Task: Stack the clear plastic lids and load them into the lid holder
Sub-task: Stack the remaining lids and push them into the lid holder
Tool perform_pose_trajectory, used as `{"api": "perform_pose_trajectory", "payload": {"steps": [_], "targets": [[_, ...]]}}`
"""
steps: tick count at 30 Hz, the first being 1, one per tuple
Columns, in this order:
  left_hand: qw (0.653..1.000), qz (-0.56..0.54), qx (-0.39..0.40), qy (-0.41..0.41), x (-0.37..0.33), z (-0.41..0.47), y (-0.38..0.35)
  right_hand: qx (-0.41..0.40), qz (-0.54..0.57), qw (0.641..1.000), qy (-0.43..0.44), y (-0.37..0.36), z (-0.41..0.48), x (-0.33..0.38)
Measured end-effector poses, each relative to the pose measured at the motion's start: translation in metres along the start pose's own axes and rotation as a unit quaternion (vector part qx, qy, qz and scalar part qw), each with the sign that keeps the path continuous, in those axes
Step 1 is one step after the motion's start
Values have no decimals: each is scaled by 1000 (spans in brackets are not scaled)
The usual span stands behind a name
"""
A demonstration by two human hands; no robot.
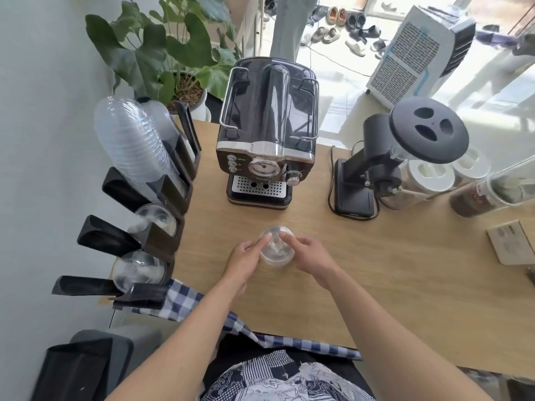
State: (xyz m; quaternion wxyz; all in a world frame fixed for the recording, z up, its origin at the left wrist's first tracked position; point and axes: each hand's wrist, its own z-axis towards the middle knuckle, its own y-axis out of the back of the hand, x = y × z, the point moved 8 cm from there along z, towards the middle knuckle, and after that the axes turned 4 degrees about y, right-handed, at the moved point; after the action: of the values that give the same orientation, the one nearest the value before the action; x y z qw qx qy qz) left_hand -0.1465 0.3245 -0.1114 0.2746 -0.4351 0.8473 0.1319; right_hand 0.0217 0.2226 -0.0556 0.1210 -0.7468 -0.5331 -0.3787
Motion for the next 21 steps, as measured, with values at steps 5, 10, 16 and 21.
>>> {"api": "perform_pose_trajectory", "payload": {"steps": [5, 10, 16, 21], "targets": [[999, -7, 39, -23, -12, -13, 9, -10, 27, 1000, -7, -13, -10, 1], [998, 7, 66, -15, -14, -24, 16, -16, 72, 997, 0, -31, -26, 7], [996, 25, 86, 19, -2, -35, 30, -39, 57, 997, -35, -50, -38, -11], [995, 43, 87, 34, 0, -49, 40, -37, 69, 996, -51, -61, -43, -27]]}}
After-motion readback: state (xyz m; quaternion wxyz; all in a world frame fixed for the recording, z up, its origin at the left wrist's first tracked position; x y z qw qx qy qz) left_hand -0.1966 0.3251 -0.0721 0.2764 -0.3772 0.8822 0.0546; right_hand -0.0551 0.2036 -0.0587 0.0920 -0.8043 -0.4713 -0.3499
